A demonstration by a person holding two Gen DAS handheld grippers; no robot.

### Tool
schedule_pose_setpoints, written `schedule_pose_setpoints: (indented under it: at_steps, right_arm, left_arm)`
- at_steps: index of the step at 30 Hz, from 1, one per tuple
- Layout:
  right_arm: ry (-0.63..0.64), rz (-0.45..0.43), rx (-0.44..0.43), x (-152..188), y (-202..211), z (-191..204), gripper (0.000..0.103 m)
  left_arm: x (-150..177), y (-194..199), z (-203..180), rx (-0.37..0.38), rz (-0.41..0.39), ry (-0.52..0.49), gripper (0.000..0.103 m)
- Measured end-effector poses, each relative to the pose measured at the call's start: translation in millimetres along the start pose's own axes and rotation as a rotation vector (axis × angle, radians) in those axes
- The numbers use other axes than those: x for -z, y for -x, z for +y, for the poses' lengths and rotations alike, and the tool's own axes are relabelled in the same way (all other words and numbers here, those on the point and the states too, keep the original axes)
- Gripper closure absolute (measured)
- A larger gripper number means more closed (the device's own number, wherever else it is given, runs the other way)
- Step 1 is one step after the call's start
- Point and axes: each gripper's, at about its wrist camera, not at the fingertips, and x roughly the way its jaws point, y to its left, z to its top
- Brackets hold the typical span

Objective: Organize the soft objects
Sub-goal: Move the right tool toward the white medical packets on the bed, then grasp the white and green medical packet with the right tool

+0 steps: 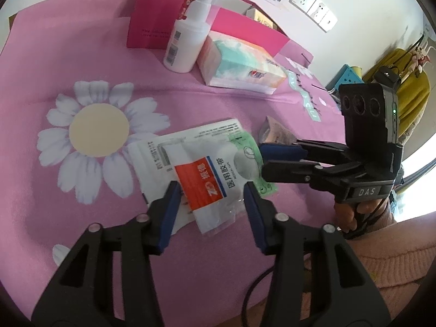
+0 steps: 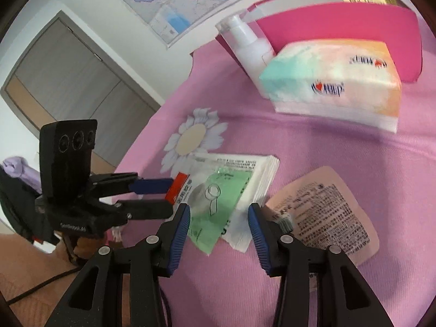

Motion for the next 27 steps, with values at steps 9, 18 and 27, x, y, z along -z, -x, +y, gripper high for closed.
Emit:
schedule_pose_setpoints:
  at_steps: [9, 18, 27]
  right_arm:
    - [0.009, -0.033, 0.002, -6, -1, 2, 0.075]
    - [0.042, -0.095, 0.005, -19, 23, 6, 0.084]
    - [0.119, -0.215, -0.002, -60, 63, 20, 0.087]
  left_arm:
    - [-3, -8, -10, 0.029, 0.004, -0.004, 0.070]
    - [-24, 0, -23, 0.037, -0.048, -0.050, 0.070]
    - [-71, 34, -36, 0.017, -0.168, -0.115, 0.070]
